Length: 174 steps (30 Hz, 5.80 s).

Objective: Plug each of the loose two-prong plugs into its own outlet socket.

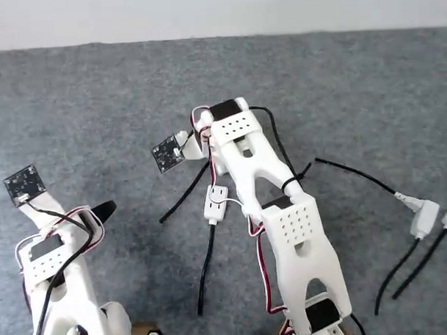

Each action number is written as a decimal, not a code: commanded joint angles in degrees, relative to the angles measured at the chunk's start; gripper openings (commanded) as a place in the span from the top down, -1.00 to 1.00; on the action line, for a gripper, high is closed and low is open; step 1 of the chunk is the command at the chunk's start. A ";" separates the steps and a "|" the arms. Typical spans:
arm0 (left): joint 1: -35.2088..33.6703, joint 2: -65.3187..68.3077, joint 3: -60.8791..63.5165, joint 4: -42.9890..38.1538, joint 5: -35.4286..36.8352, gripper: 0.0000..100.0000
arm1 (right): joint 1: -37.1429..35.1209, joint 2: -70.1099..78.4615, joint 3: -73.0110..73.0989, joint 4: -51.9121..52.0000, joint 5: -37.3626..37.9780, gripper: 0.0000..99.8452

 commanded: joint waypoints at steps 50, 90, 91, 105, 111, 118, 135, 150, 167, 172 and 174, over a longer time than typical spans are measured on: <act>0.18 0.00 -0.22 -1.32 -0.88 0.21 | 6.73 5.23 -17.67 4.70 -8.88 0.99; 1.32 0.00 -0.13 -2.11 -0.97 0.21 | 21.49 -21.05 17.49 22.81 -68.92 0.98; 1.32 0.00 -0.13 -2.11 -0.97 0.21 | 20.79 -22.02 19.08 22.81 -68.92 0.98; 1.32 0.00 0.31 -2.11 -1.32 0.21 | 17.10 -30.37 41.93 5.41 -65.49 0.98; 1.32 -0.09 0.31 -2.11 -2.73 0.21 | 17.10 -30.64 46.77 0.57 -61.45 0.66; 1.32 -0.09 0.31 -2.11 -2.73 0.21 | 16.66 -32.22 38.24 3.12 -60.57 0.72; 1.32 -0.09 0.31 -2.11 -2.81 0.21 | 15.34 -31.69 33.41 14.99 -49.85 0.98; 1.32 -0.09 0.31 -2.11 -2.81 0.21 | 14.81 -31.69 46.07 -4.18 -39.12 0.65; 1.32 -0.09 0.31 -2.11 -2.81 0.21 | 15.25 -27.12 45.89 -6.90 -37.89 0.66; 1.32 -0.09 0.31 -2.11 -2.81 0.21 | 15.25 -27.82 46.07 -6.46 -37.89 0.83; 1.32 -0.09 0.31 -2.11 -2.81 0.21 | 15.25 -28.62 45.98 -4.53 -37.80 0.90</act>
